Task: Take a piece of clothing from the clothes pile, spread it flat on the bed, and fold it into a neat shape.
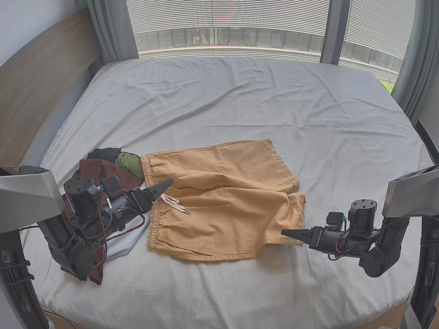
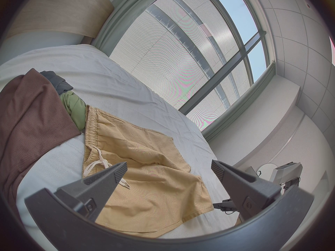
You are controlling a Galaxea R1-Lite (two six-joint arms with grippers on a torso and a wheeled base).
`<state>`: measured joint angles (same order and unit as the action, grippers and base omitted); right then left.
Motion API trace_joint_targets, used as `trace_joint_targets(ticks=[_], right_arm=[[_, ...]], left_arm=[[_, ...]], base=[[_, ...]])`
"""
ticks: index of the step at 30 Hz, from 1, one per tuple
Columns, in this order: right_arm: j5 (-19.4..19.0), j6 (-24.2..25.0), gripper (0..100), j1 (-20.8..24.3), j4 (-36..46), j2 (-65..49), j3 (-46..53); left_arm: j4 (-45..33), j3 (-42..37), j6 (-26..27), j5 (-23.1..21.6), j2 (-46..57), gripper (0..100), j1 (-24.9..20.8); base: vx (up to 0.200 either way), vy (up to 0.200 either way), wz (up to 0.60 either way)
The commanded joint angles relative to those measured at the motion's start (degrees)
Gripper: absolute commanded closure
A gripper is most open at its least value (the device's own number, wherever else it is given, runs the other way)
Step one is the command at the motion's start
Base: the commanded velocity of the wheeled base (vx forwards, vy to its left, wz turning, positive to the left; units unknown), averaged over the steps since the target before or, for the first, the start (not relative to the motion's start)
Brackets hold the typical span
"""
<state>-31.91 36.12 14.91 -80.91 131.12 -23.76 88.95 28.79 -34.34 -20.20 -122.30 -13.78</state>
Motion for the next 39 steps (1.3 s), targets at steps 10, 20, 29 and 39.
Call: trace_joint_targets(ticks=[10, 20, 29, 39], right_arm=[[0.0, 0.1, 0, -1.4, -3.9, 0.4, 2.7], [0.0, 0.1, 100, -1.9, -4.3, 0.5, 2.8], [0.0, 0.1, 100, -2.8, -4.3, 0.5, 2.8], [0.5, -0.5, 100, -5.1, -4.3, -0.1, 5.6]], left_arm=[[0.0, 0.0, 0.0, 0.0, -0.1, 0, 0.0], [0.0, 0.0, 0.0, 0.0, -0.2, 0, 0.0], [0.0, -0.1, 0.0, 0.0, -0.4, 0, 0.0], [-0.2, -7.4, -0.1, -0.5, -0.1, 0, 2.3]], base=[[0.0, 0.0, 0.0], [0.0, 0.0, 0.0], [0.0, 0.0, 0.0], [0.0, 0.0, 0.0]])
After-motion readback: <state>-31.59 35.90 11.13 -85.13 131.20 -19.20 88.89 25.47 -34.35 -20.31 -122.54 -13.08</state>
